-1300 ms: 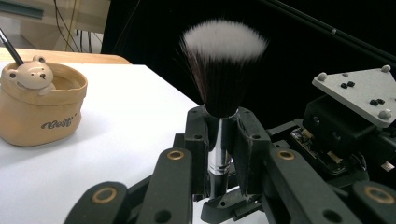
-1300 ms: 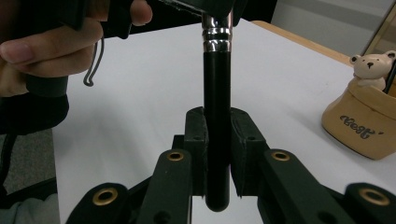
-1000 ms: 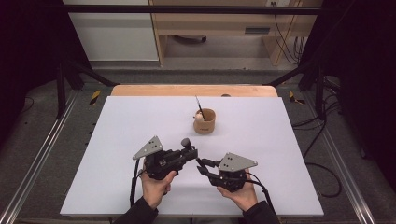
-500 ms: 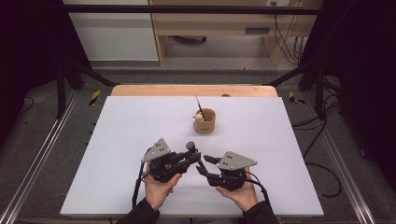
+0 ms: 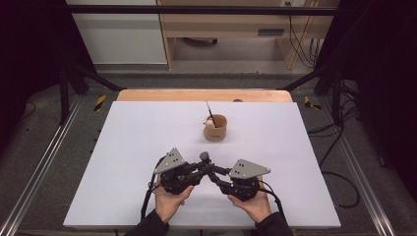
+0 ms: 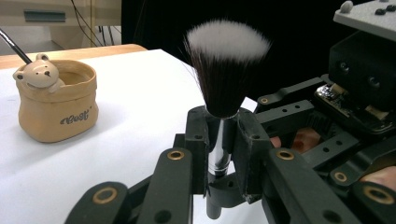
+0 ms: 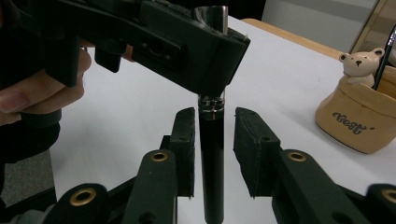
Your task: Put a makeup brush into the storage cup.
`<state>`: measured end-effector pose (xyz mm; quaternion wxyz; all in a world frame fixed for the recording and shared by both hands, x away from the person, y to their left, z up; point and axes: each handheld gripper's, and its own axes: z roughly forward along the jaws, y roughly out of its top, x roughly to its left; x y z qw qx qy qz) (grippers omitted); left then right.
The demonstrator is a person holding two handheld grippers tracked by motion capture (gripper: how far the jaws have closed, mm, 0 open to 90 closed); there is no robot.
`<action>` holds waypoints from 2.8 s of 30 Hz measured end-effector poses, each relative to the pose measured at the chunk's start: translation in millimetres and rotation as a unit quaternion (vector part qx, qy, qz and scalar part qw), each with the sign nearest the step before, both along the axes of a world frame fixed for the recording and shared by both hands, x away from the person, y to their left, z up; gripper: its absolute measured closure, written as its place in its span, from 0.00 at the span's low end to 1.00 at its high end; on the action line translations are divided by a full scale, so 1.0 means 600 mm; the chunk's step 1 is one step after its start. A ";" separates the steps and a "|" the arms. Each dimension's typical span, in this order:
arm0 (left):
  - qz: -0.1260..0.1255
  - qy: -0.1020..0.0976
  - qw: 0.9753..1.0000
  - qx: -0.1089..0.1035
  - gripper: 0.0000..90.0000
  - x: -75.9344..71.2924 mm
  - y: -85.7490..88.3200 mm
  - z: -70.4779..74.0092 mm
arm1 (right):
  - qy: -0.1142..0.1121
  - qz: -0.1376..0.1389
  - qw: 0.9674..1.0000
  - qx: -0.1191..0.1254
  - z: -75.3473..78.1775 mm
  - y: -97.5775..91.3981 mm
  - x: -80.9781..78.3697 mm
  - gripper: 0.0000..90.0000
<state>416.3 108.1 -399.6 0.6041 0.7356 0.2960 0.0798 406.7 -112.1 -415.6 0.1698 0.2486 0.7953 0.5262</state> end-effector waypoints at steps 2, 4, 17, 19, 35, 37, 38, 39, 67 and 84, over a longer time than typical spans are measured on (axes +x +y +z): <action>0.000 -0.003 1.000 0.004 0.86 -0.001 -0.001 0.000 | 0.001 0.001 1.000 0.002 0.000 0.000 0.000 0.80; -0.001 -0.004 1.000 0.005 0.86 -0.002 -0.003 -0.001 | 0.001 0.002 1.000 0.002 0.000 -0.001 0.001 0.82; -0.004 0.000 1.000 0.003 0.86 0.000 -0.003 -0.001 | 0.000 0.009 1.000 0.003 0.001 0.000 -0.001 0.88; -0.005 0.001 1.000 0.002 0.85 0.001 -0.003 -0.001 | 0.000 0.009 1.000 0.005 0.001 0.000 -0.001 0.88; 0.001 -0.013 1.000 -0.009 0.47 0.008 0.023 0.011 | 0.009 -0.012 1.000 0.018 0.003 -0.022 0.007 0.88; 0.001 -0.015 1.000 -0.008 0.44 0.009 0.028 0.013 | 0.008 -0.014 1.000 0.019 0.004 -0.027 0.008 0.88; 0.002 -0.016 1.000 -0.007 0.43 0.009 0.030 0.014 | 0.009 -0.015 1.000 0.021 0.004 -0.030 0.008 0.88; 0.003 -0.017 1.000 -0.006 0.41 0.009 0.033 0.014 | 0.009 -0.018 1.000 0.023 0.005 -0.032 0.009 0.88; 0.061 -0.037 0.996 0.062 0.13 0.010 0.130 0.011 | 0.002 -0.065 0.996 0.055 0.029 -0.103 0.018 0.88; 0.120 -0.036 0.989 0.082 0.10 0.006 0.217 0.008 | -0.003 -0.082 0.995 0.055 0.040 -0.114 0.022 0.88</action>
